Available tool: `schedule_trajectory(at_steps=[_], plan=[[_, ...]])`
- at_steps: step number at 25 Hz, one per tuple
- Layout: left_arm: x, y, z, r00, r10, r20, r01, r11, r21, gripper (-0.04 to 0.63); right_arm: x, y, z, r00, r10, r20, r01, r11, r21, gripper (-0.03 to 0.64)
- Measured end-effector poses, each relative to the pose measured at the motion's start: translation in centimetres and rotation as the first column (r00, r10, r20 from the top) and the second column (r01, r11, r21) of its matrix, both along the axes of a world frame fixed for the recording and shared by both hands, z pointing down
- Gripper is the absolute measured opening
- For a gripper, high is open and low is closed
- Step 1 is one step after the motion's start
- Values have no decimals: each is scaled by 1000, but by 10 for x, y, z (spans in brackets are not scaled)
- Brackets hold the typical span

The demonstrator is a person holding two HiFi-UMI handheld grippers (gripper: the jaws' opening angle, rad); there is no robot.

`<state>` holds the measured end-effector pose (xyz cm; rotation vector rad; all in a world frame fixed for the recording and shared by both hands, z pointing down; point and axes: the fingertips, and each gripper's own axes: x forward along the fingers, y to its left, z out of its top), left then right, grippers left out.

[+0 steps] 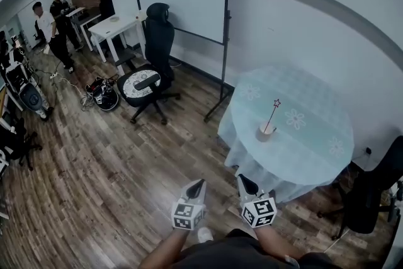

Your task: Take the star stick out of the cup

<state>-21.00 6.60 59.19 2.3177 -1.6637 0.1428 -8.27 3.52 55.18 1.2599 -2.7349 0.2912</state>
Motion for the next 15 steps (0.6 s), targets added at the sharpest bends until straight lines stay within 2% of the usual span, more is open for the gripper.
schedule_trajectory(at_steps=[6,15], plan=[[-8,-16,-11,1000,-9,-7,9,1000,18,5,3,-18,-5,999,30,-16,-29,999,20,3],[-6,-66,-23,999,-27,16,27,999,47,5,9,-67,-14,1000,28,-1,-28,998,53,3]])
